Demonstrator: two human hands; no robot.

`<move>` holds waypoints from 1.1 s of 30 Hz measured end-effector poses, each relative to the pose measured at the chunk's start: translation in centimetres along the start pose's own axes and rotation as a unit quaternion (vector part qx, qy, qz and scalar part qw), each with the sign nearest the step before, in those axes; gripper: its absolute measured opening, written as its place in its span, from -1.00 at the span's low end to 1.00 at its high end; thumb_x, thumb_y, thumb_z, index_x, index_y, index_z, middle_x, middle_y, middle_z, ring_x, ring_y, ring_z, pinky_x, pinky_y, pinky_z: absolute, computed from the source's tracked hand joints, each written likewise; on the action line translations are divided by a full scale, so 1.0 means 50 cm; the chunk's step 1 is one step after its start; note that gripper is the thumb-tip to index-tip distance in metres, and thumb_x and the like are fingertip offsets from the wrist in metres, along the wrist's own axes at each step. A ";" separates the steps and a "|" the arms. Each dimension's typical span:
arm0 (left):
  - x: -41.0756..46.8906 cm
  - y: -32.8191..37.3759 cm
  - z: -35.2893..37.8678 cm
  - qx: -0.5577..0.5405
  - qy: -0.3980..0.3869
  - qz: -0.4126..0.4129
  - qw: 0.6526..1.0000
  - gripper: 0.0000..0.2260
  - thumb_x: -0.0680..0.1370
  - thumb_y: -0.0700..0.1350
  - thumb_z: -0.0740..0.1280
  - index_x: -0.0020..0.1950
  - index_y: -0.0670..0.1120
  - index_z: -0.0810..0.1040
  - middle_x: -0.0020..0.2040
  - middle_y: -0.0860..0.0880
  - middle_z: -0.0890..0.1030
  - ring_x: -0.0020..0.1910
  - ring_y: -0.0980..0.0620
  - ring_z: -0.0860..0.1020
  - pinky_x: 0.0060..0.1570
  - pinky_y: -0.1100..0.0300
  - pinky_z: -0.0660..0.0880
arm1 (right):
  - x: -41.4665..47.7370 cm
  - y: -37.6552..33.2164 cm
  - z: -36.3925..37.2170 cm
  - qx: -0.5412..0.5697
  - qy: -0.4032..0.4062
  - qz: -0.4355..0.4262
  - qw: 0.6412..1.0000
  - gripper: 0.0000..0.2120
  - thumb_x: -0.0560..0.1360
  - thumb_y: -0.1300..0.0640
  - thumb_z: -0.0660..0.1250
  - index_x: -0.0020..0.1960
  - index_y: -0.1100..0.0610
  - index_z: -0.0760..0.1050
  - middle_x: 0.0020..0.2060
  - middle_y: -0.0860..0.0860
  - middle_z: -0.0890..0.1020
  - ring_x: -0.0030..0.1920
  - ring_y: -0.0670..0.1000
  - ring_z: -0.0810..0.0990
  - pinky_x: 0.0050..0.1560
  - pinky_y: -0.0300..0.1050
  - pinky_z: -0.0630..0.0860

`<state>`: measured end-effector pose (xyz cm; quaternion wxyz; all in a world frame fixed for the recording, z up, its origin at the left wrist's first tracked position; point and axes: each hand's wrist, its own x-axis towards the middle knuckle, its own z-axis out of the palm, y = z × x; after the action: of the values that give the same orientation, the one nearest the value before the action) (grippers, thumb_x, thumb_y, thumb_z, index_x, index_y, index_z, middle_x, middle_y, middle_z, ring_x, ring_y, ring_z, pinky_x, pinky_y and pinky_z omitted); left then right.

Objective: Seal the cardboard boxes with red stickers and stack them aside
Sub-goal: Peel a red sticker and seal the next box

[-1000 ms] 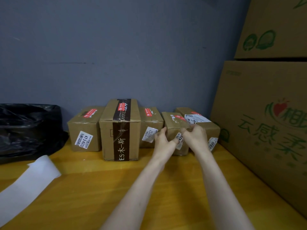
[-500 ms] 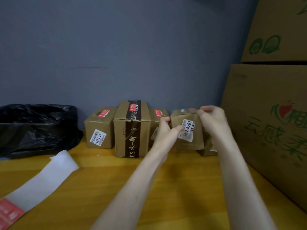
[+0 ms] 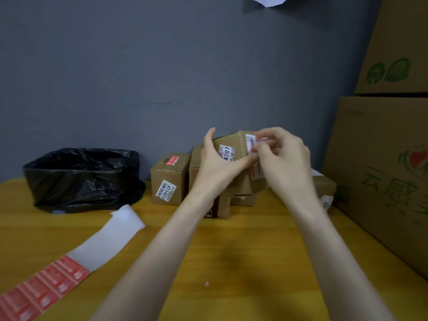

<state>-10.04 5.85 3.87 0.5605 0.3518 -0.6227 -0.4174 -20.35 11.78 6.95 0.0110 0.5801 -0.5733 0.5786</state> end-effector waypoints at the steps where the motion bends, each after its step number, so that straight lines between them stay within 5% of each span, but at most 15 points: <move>1: -0.003 0.000 -0.016 0.003 0.003 -0.001 1.000 -0.08 0.18 0.23 0.53 0.42 0.25 0.10 0.31 0.01 0.43 0.22 0.04 0.48 0.16 0.08 0.50 | -0.011 -0.012 0.009 0.015 0.005 -0.018 1.000 -0.82 0.51 0.17 0.23 0.03 -0.01 0.55 -0.15 -0.09 0.62 -0.03 -0.06 0.59 0.03 -0.01 0.56; 5: -0.022 -0.004 -0.088 -0.016 -0.020 0.001 1.000 -0.38 0.38 -0.04 0.50 0.33 0.14 0.26 0.08 0.05 0.54 0.00 0.09 0.59 -0.17 0.21 0.57 | -0.043 -0.047 0.029 0.097 -0.039 -0.050 0.993 -0.84 0.51 0.25 0.24 -0.08 0.04 0.55 -0.24 -0.16 0.60 -0.19 -0.19 0.62 -0.24 -0.44 0.48; 10: -0.043 -0.024 -0.178 -0.012 -0.078 -0.018 0.997 -0.44 0.28 -0.14 0.48 0.19 0.10 0.35 0.16 -0.03 0.54 0.04 0.03 0.60 -0.03 -0.12 0.58 | -0.038 -0.034 0.036 0.074 -0.109 -0.073 0.989 -0.87 0.49 0.16 0.34 0.03 0.00 0.52 -0.01 -0.12 0.59 -0.02 -0.20 0.56 0.01 -0.39 0.48; 14: -0.057 -0.044 -0.237 -0.044 -0.137 -0.028 0.989 -0.45 0.24 -0.23 0.45 0.16 0.03 0.37 0.17 -0.09 0.51 0.04 0.03 0.58 -0.07 0.04 0.60 | -0.015 0.001 0.027 -0.071 -0.246 -0.033 0.966 -0.56 0.39 -0.14 0.39 0.24 -0.09 0.43 0.08 -0.17 0.45 0.08 -0.14 0.45 0.01 -0.20 0.46; 17: -0.065 -0.068 -0.270 -0.091 -0.167 -0.047 0.981 -0.37 0.14 -0.21 0.50 0.15 -0.02 0.38 0.15 -0.14 0.51 0.07 -0.06 0.57 -0.15 0.15 0.59 | -0.006 0.028 0.028 -0.083 -0.379 0.007 0.922 -0.33 0.27 -0.24 0.41 0.33 -0.15 0.31 0.13 -0.13 0.51 0.01 -0.16 0.56 -0.04 -0.18 0.56; 24: -0.061 -0.094 -0.310 -0.046 -0.282 -0.121 0.951 -0.31 0.14 -0.27 0.54 0.17 -0.05 0.32 0.19 -0.18 0.49 0.13 -0.13 0.57 -0.05 0.04 0.59 | -0.015 0.074 0.054 -0.001 -0.495 0.070 0.866 -0.28 0.37 0.03 0.47 0.40 -0.14 0.17 0.00 -0.13 0.59 -0.09 -0.24 0.63 -0.18 -0.36 0.53; 29: -0.039 -0.081 -0.330 0.044 -0.336 -0.166 0.926 -0.19 0.07 0.12 0.63 0.22 -0.03 0.38 0.22 -0.08 0.49 0.16 -0.03 0.56 0.08 0.11 0.54 | -0.022 0.089 0.075 0.010 -0.500 0.071 0.863 -0.23 0.30 0.09 0.53 0.37 -0.15 0.20 0.09 -0.14 0.52 0.03 -0.14 0.59 0.00 -0.27 0.55; 33: -0.018 -0.063 -0.305 0.191 -0.301 -0.176 0.918 -0.39 0.30 0.34 0.32 0.24 0.05 0.41 0.19 -0.02 0.53 0.13 0.02 0.56 0.17 0.08 0.51 | -0.032 0.097 0.101 -0.027 -0.493 0.060 0.867 -0.21 0.26 -0.02 0.55 0.36 -0.16 0.20 0.21 -0.08 0.43 0.12 -0.11 0.53 0.12 -0.17 0.54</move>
<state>5.13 3.50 0.97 0.1868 0.4136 -0.7578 -0.4688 -19.79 7.76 1.01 -0.2923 0.7539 -0.5530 0.2010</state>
